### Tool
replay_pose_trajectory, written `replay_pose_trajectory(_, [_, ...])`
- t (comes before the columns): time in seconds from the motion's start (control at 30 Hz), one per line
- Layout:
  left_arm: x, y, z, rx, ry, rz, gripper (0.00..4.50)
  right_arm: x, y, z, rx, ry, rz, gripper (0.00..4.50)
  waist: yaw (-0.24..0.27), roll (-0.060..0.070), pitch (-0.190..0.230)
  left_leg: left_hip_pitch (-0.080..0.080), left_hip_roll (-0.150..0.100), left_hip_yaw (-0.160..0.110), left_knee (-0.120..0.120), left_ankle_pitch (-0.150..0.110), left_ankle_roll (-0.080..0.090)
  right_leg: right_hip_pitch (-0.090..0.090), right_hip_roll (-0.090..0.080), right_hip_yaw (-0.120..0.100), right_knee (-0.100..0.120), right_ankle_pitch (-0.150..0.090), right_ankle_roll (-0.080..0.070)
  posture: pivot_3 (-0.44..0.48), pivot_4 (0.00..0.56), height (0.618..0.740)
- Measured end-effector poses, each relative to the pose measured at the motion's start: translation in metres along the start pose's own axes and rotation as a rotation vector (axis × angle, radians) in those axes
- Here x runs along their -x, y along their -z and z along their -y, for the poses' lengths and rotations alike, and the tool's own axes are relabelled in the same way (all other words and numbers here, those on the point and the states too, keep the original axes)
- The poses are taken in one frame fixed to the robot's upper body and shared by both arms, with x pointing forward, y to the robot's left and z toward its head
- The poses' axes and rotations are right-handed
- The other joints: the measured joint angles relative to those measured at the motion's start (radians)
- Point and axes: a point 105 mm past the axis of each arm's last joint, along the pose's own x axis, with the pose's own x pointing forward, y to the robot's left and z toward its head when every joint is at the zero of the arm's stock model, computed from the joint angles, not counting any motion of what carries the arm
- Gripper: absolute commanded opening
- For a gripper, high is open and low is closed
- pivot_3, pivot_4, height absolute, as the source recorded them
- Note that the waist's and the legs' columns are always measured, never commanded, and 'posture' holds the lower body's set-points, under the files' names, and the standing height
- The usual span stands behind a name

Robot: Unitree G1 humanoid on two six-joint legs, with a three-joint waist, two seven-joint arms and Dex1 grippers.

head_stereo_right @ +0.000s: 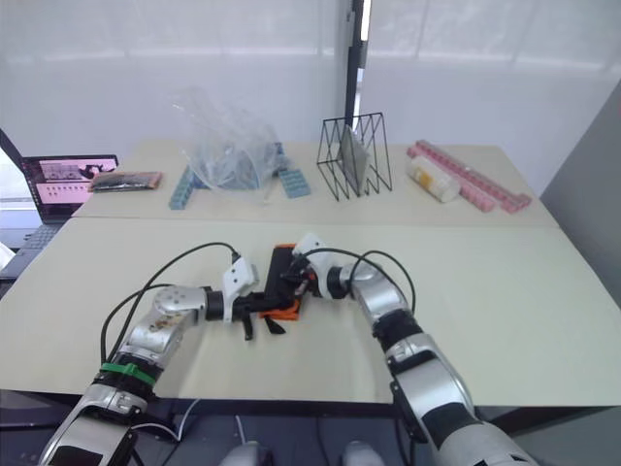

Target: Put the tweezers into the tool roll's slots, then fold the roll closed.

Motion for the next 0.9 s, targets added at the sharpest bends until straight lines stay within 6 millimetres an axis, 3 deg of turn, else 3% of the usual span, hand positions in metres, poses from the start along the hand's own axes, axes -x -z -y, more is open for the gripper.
replay_pose_trajectory(0.2, [0.001, 0.000, 0.004, 0.001, 0.011, -0.001, 0.03, -0.004, -0.005, 0.016, -0.045, 0.079, 0.002, 0.00, 0.002, 0.000, 0.000, 0.000, 0.000, 0.000, 0.000, 0.000, 0.000, 0.001, 0.000, 0.000, 0.000, 0.000, -0.001, 0.000, 0.150, 0.708])
replay_pose_trajectory(0.5, [0.003, -0.002, 0.006, -0.015, 0.020, 0.005, 0.03, 0.005, -0.002, 0.042, -0.083, 0.233, -0.017, 0.00, 0.010, 0.000, 0.000, -0.004, -0.001, -0.001, -0.001, 0.000, 0.000, -0.001, -0.001, 0.001, -0.001, 0.002, -0.003, 0.000, 0.150, 0.708])
replay_pose_trajectory(0.9, [0.005, -0.003, 0.006, -0.021, 0.017, 0.002, 0.03, 0.004, -0.003, 0.043, -0.065, 0.243, -0.007, 0.00, 0.006, 0.000, 0.000, -0.004, -0.001, -0.001, -0.007, 0.000, 0.000, -0.002, -0.001, 0.001, -0.006, 0.003, -0.005, 0.000, 0.150, 0.708])
